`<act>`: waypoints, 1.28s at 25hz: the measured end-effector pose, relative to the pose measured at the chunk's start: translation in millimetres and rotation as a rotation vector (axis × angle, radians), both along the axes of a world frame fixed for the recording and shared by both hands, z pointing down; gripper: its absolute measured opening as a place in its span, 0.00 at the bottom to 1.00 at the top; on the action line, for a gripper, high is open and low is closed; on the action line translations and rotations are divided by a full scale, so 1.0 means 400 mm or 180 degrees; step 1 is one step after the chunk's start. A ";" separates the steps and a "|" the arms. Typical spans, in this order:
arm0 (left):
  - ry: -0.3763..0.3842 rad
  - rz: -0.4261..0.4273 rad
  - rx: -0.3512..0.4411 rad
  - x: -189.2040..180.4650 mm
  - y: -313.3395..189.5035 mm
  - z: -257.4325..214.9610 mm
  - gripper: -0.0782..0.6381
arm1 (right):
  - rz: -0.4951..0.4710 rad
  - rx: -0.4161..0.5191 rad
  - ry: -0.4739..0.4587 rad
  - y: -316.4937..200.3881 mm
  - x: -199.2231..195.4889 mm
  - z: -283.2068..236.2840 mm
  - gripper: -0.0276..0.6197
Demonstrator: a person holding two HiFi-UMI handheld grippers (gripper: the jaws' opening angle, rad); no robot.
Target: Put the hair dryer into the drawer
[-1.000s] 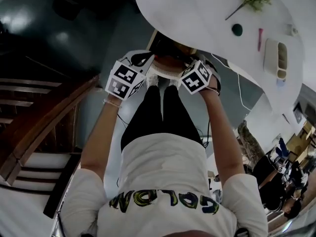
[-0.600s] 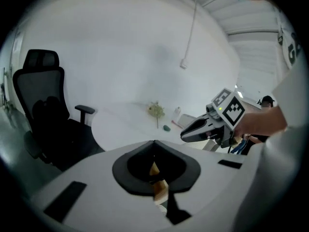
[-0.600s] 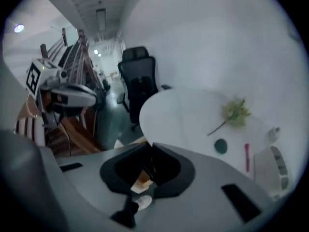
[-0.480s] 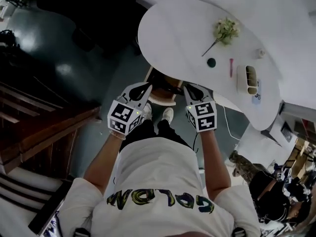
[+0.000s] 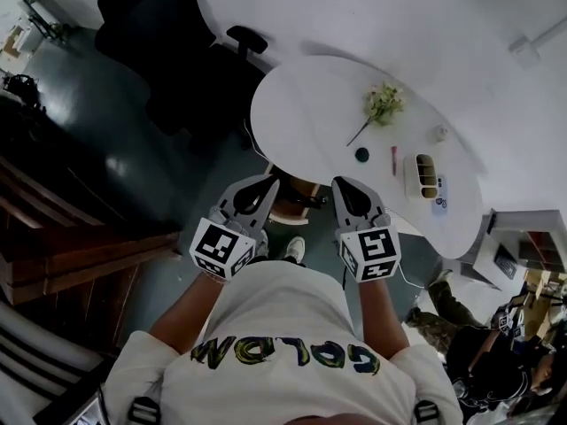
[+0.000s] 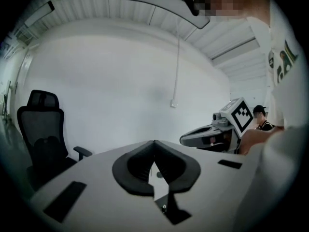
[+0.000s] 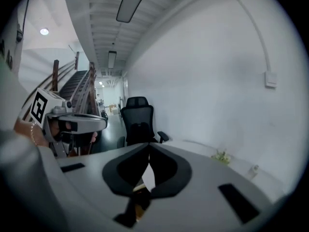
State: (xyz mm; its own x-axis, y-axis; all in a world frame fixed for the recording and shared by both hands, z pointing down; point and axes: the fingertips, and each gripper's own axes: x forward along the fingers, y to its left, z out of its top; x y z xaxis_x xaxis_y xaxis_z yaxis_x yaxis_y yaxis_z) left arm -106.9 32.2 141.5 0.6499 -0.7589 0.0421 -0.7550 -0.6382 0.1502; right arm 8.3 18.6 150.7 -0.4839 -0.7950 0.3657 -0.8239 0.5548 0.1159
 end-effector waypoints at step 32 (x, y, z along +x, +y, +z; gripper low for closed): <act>0.0309 0.0006 0.0766 -0.019 0.070 -0.307 0.13 | -0.0221 0.0754 -0.0411 0.089 -0.054 -0.309 0.06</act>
